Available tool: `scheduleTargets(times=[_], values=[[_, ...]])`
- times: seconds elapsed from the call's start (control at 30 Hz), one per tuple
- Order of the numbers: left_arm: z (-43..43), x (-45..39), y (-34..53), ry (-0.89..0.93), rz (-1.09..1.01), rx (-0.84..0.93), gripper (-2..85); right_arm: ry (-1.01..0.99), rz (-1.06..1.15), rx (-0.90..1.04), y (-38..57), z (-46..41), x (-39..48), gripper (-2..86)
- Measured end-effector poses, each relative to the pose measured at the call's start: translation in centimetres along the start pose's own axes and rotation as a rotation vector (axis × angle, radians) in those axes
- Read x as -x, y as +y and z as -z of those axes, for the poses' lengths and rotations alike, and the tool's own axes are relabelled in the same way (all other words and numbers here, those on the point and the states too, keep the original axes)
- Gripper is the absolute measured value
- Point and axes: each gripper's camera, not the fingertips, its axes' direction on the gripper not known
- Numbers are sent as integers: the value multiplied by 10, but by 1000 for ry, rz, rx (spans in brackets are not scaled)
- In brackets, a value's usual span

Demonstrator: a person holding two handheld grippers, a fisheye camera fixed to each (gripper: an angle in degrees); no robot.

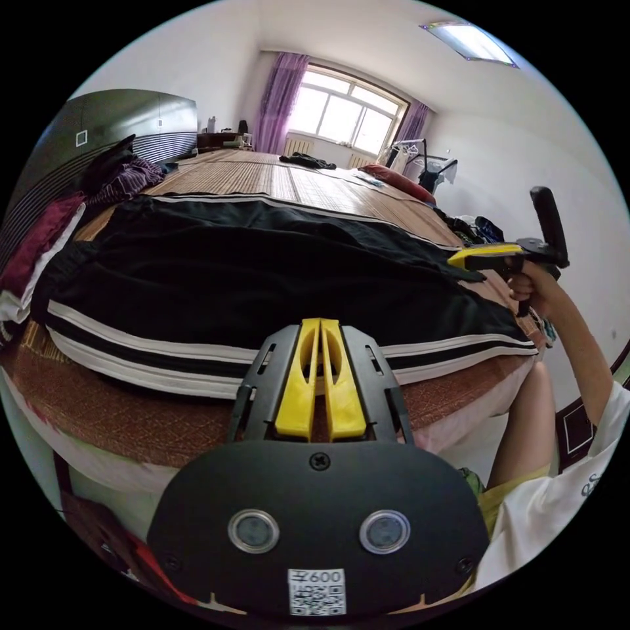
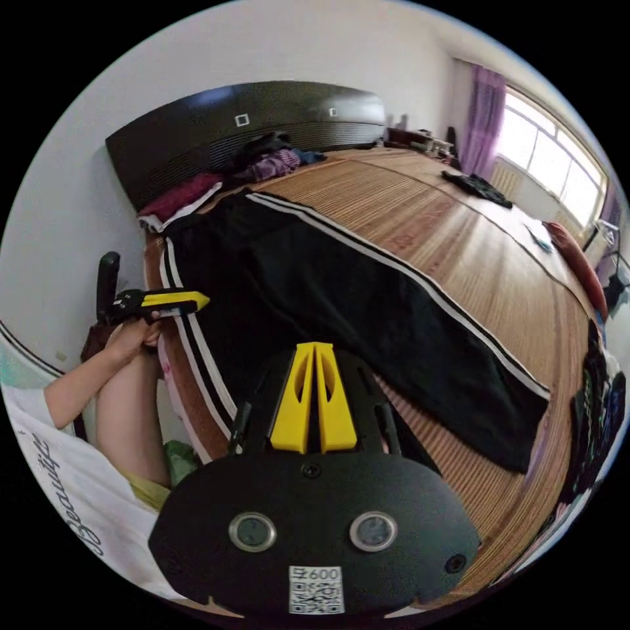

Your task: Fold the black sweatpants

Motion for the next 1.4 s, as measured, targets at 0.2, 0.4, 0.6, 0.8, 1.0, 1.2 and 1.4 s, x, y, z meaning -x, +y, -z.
scheduleTargets(times=[0.2,0.4,0.6,0.8,1.0,1.2,1.4], values=[[9,-18,9,-66,-76,0,1,14,-43,-6,-39,-55,5,-8],[11,-4,8,27,-40,-12,1,254,85,-63,-3,-97,39,-8],[14,-12,4,51,-32,-26,2,417,58,-191,15,-52,76,-8],[14,-40,-5,19,-59,-34,1,394,20,-58,64,-58,74,-8],[11,-57,-20,45,-43,-42,1,216,-181,-226,180,20,-61,-8],[8,-97,-38,11,-66,-30,2,63,-593,-280,292,83,-216,-9],[17,-156,-51,-90,-141,15,2,279,-485,-164,299,87,-242,-9]])
